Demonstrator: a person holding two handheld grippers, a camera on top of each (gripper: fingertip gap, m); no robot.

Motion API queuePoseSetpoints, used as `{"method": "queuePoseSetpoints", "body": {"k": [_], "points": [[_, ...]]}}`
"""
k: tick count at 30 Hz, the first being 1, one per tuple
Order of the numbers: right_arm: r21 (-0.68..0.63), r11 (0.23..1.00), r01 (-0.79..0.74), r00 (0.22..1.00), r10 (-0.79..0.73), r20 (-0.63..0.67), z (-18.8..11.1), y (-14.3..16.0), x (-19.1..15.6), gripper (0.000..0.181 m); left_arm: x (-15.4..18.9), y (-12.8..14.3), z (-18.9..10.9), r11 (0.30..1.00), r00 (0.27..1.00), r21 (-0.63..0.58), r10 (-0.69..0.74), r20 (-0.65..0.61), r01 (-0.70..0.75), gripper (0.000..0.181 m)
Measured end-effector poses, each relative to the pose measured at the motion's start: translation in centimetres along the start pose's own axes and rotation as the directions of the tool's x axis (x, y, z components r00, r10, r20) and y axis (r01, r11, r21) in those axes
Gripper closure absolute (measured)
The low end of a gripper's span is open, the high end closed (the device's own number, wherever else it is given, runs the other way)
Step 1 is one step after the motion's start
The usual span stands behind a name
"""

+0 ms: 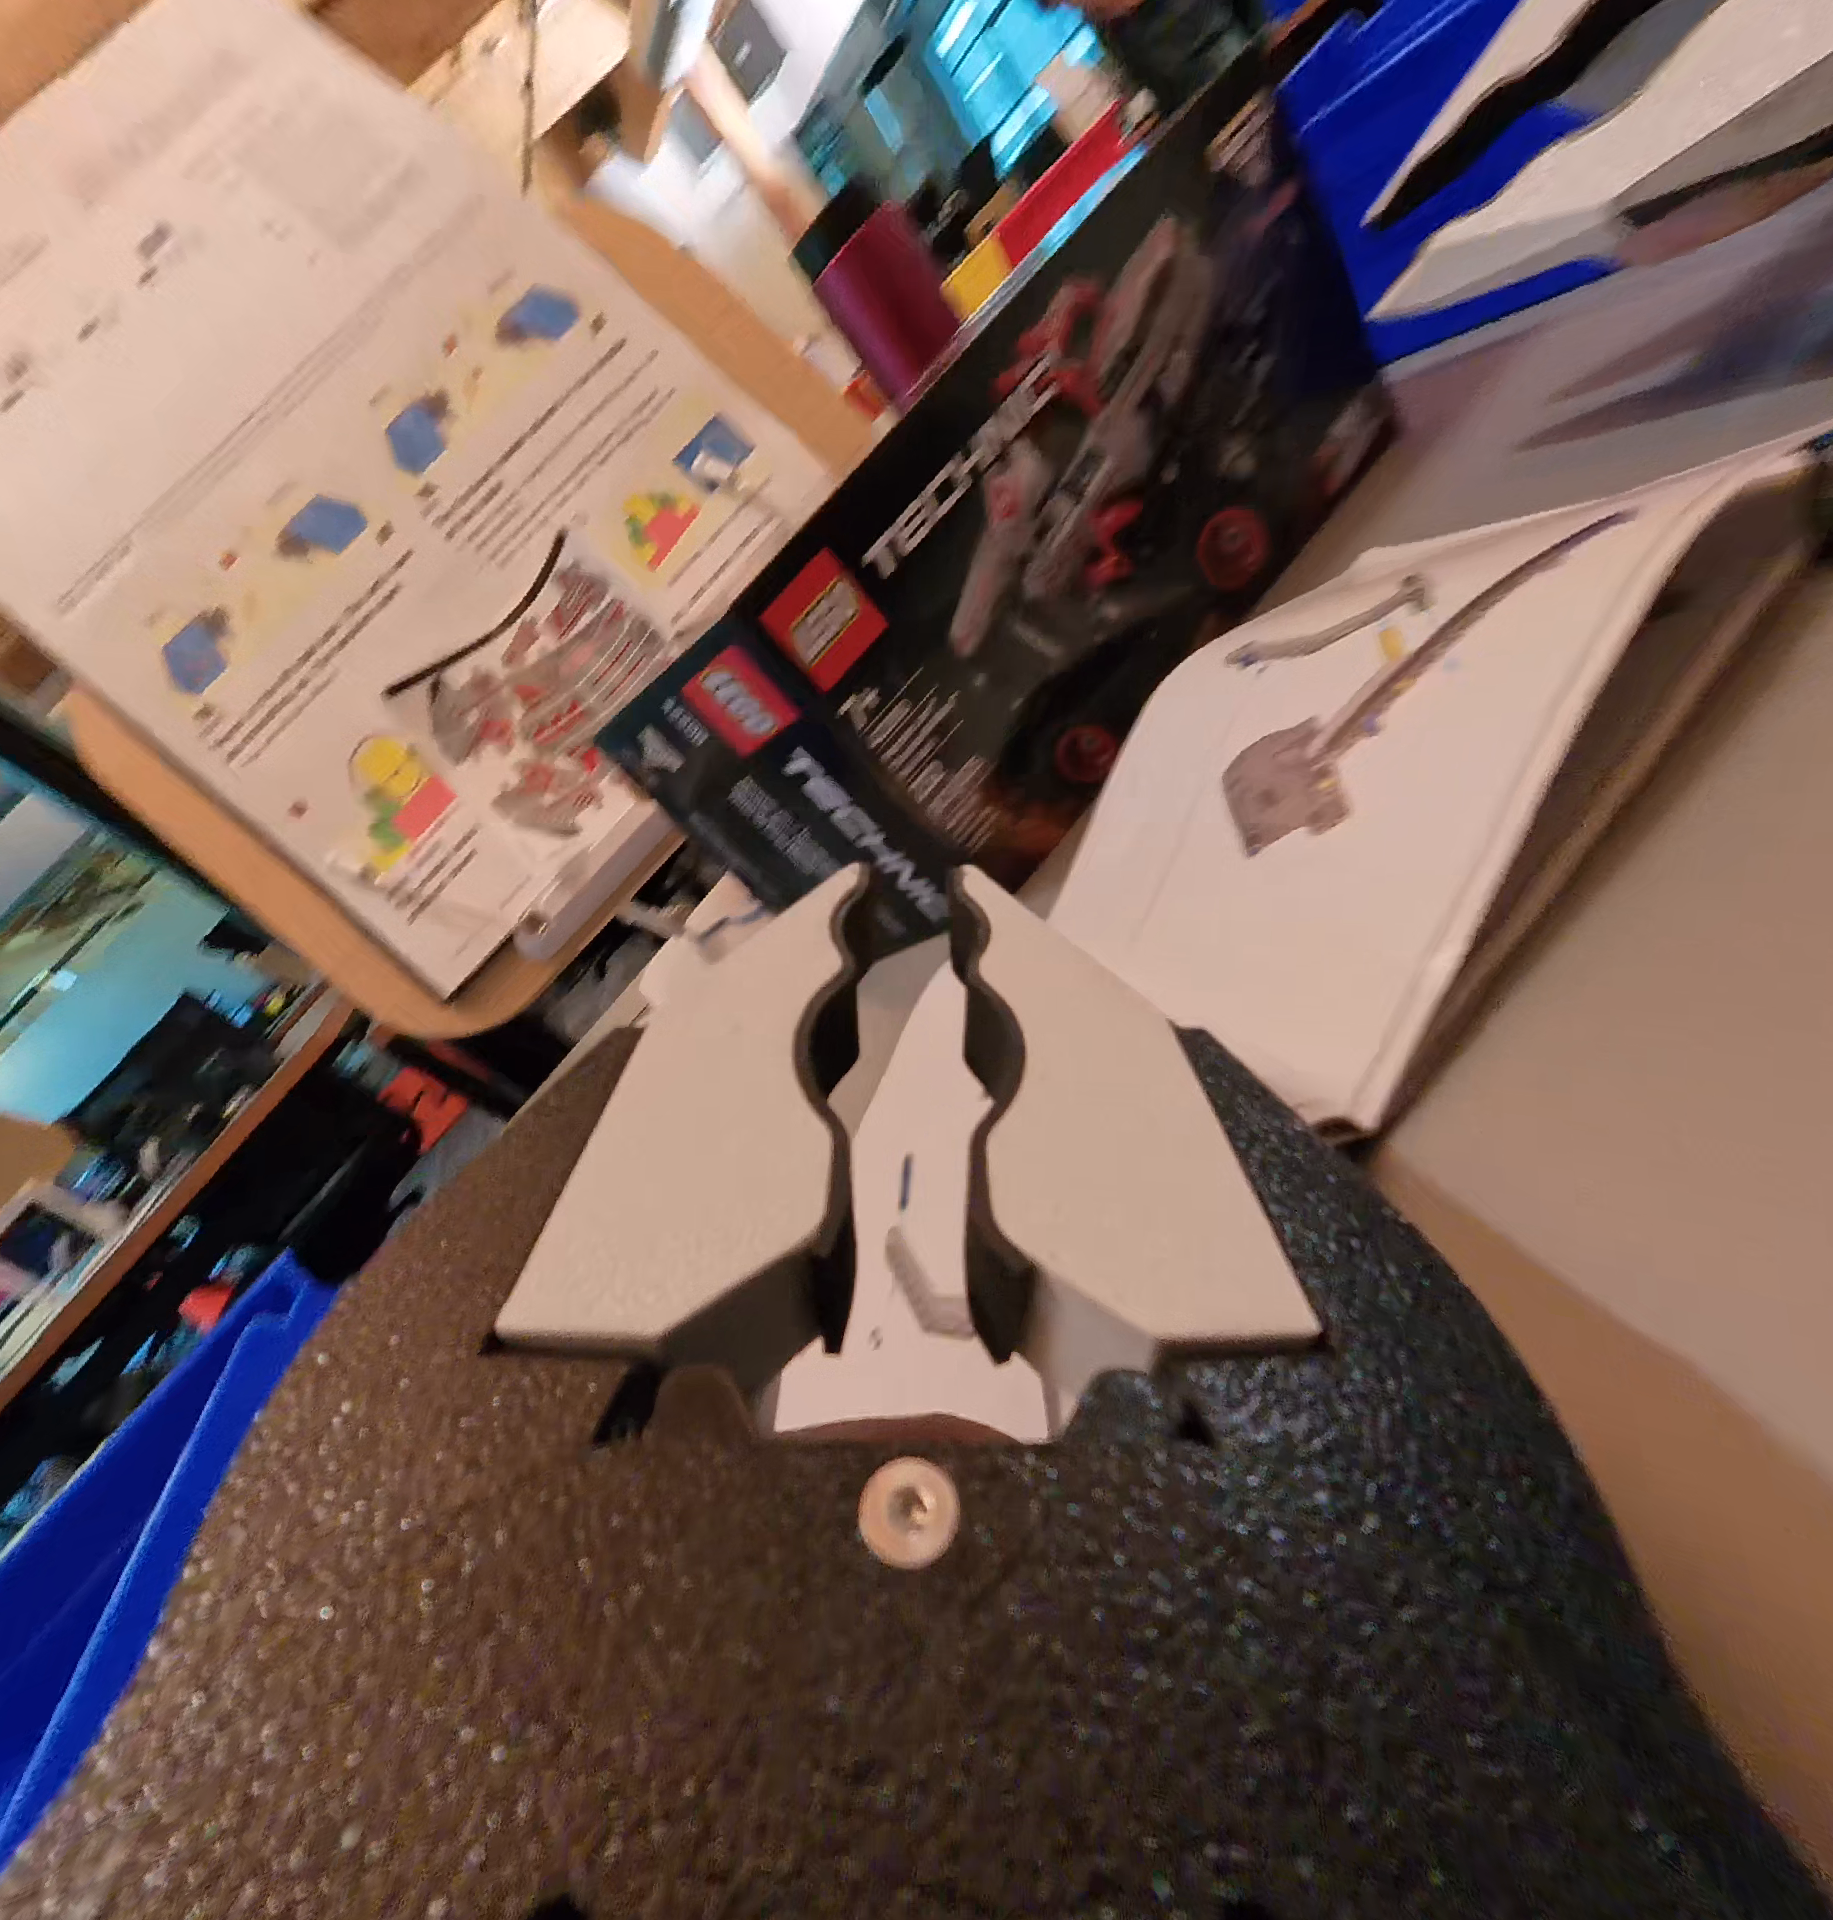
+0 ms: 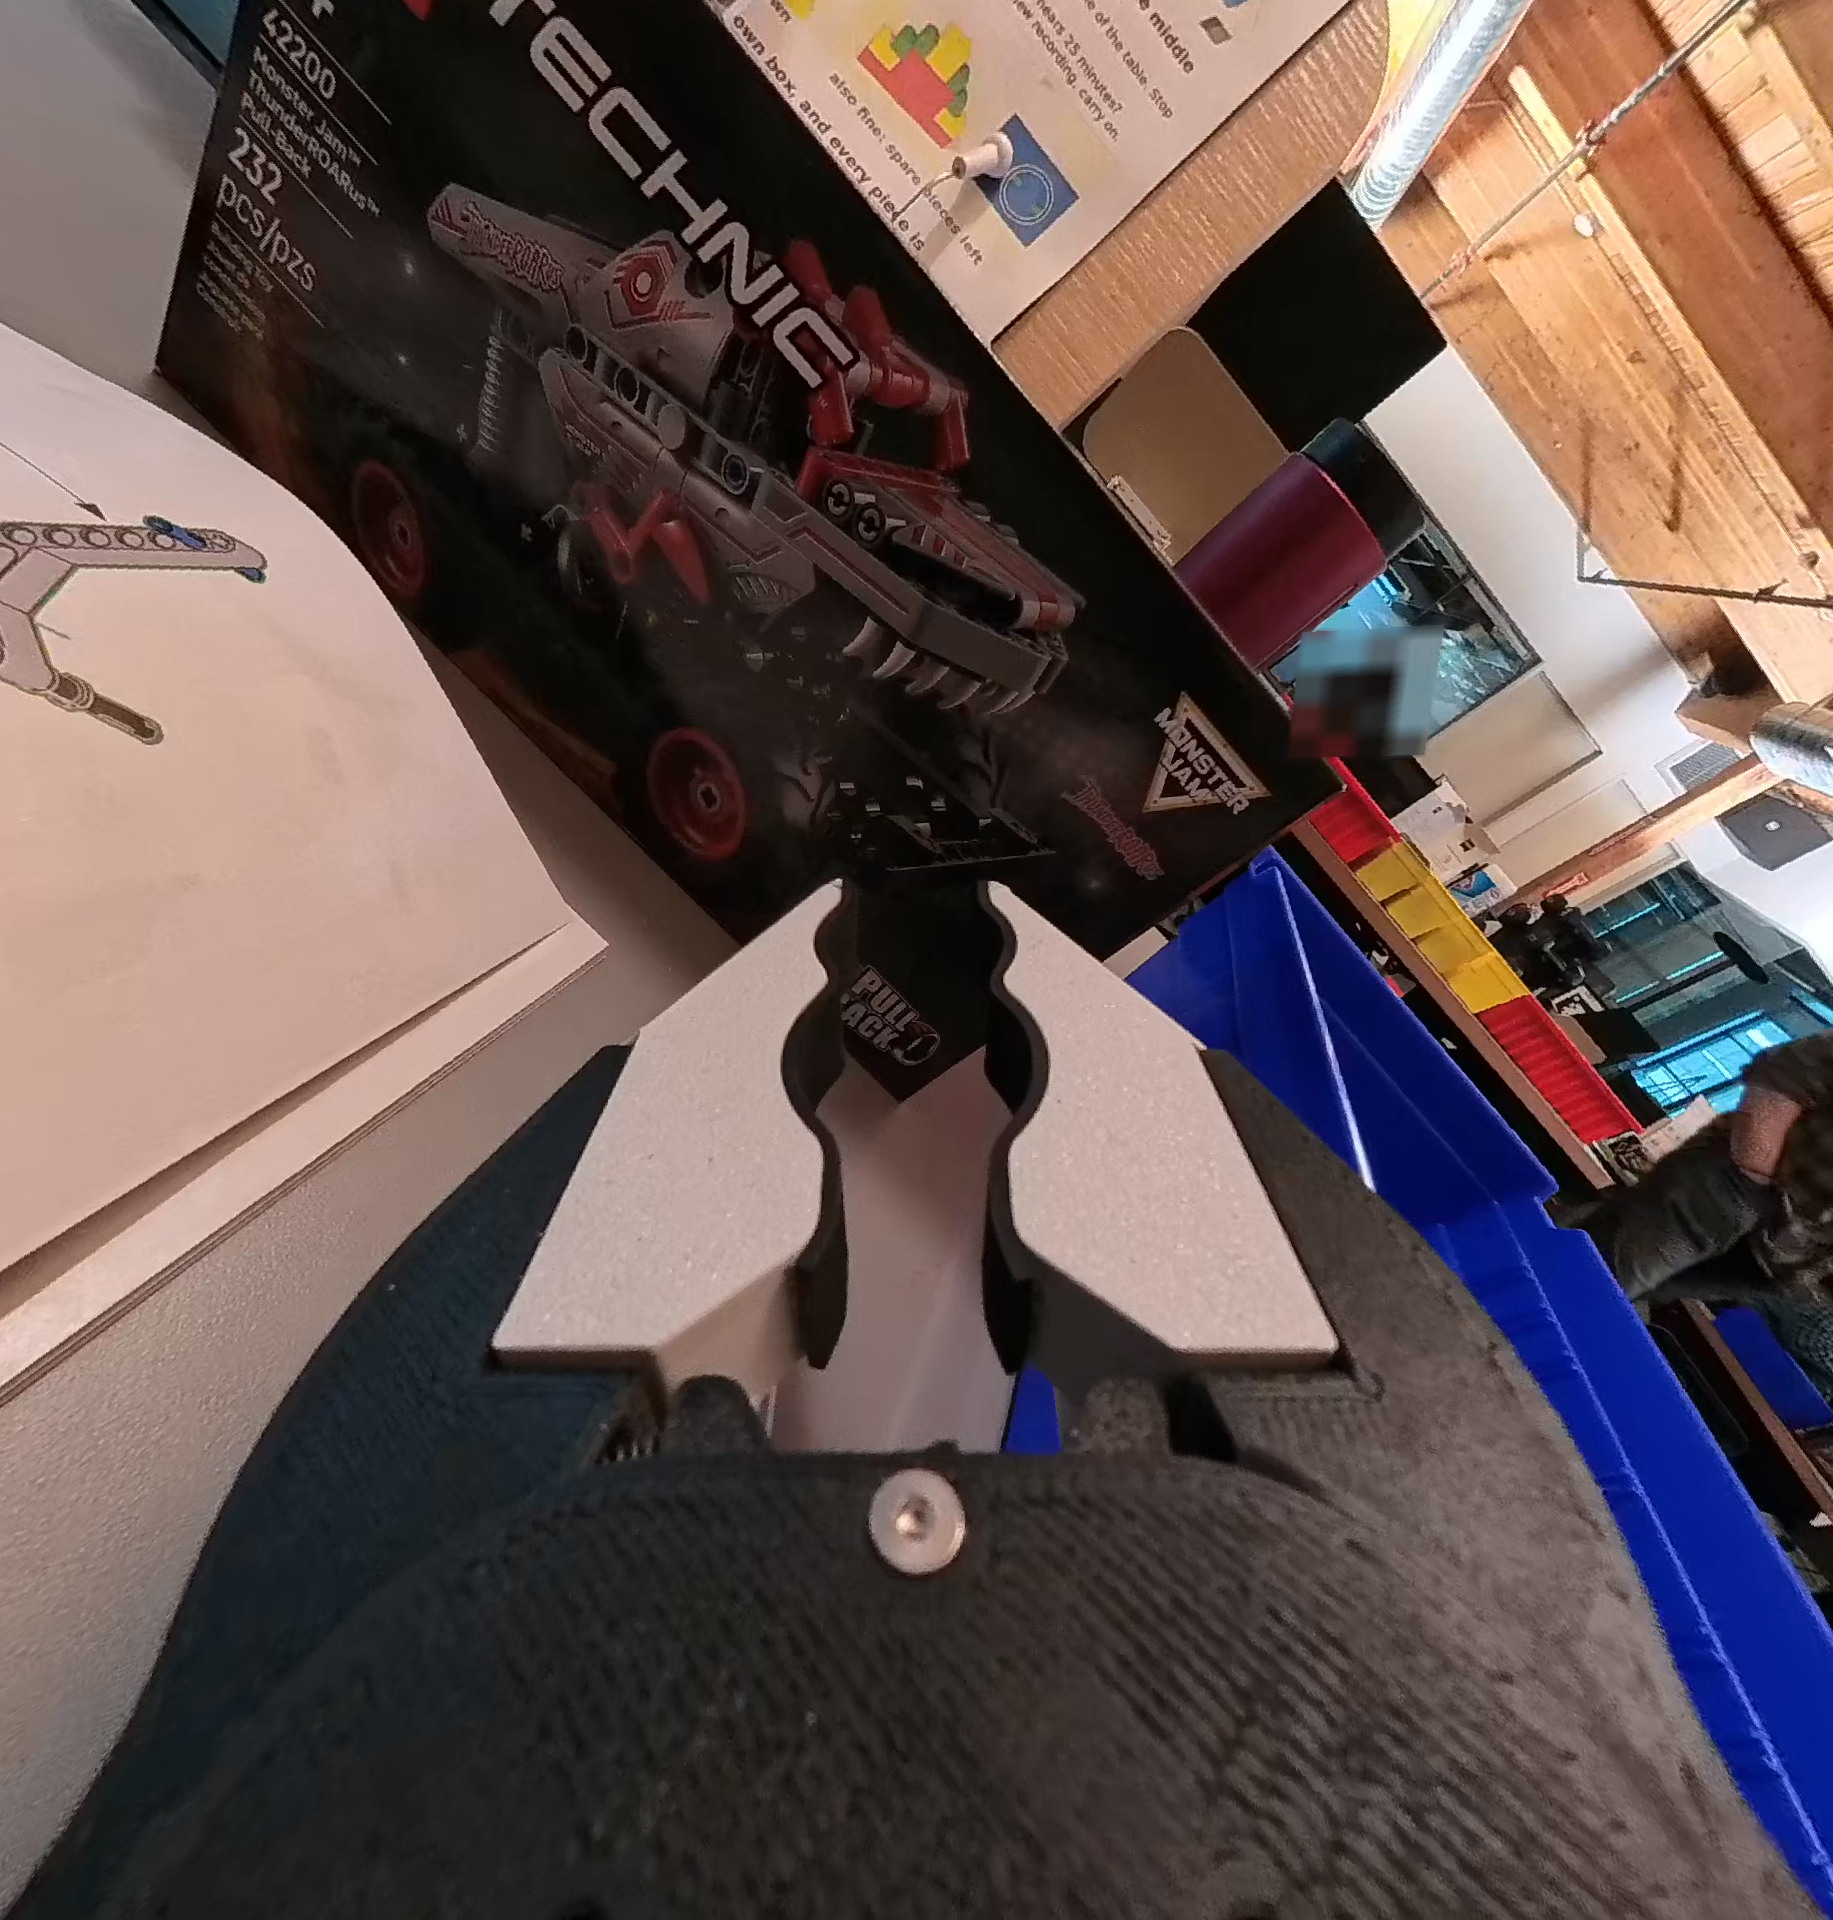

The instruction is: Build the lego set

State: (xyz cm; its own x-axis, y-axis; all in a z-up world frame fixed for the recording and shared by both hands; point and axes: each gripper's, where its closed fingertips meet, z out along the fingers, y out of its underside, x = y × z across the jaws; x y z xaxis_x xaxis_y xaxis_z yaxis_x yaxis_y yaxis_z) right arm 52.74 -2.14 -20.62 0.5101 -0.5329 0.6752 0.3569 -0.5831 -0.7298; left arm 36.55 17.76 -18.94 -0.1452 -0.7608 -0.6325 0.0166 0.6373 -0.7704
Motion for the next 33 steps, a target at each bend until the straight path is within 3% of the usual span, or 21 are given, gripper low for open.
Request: {"method": "queuePoseSetpoints", "body": {"k": [5,8,11,14,17,21,28,33], "points": [[0.001,1.000,-0.003,1.000,0.003,-0.008,-0.1,0.1,0.3,0.162,5.0,-2.4,-0.3,0.996,0.963,0.081,-0.002,-0.269,0.025,0.159],[0.002,1.000,0.003,1.000,-0.003,-0.007,0.0,0.0,0.2,0.162,7.0,-3.4,-0.2,0.996,0.941,0.079,-0.002,-0.338,0.030,0.142],[0.006,1.000,0.016,1.000,-0.016,-0.003,-0.1,-0.2,0.1,0.162,9.0,-4.2,0.2,0.998,0.926,0.060,0.009,-0.377,0.015,0.143],[0.011,0.999,0.031,1.000,-0.031,-0.001,-0.1,-0.3,0.0,0.162,10.7,-4.0,0.9,0.998,0.925,0.011,0.066,-0.375,-0.066,0.139],[0.012,0.999,0.036,0.999,-0.036,-0.001,-0.1,-0.4,-0.1,0.163,10.6,-3.7,1.8,0.978,0.942,-0.023,0.192,-0.274,-0.206,0.143],[0.016,0.999,0.045,0.999,-0.045,0.001,-0.1,-0.5,-0.2,0.162,11.9,-3.3,2.0,0.958,0.925,-0.040,0.262,-0.274,-0.283,0.159],[0.019,0.998,0.059,0.998,-0.059,0.009,-0.1,-0.6,-0.4,0.162,12.3,-3.0,2.8,0.896,0.883,-0.048,0.425,-0.202,-0.442,0.180],[0.051,0.991,0.121,0.991,-0.123,0.046,-0.2,-1.1,-1.2,0.162,13.0,-2.0,3.3,0.839,0.831,-0.096,0.504,-0.235,-0.536,0.181]]}}
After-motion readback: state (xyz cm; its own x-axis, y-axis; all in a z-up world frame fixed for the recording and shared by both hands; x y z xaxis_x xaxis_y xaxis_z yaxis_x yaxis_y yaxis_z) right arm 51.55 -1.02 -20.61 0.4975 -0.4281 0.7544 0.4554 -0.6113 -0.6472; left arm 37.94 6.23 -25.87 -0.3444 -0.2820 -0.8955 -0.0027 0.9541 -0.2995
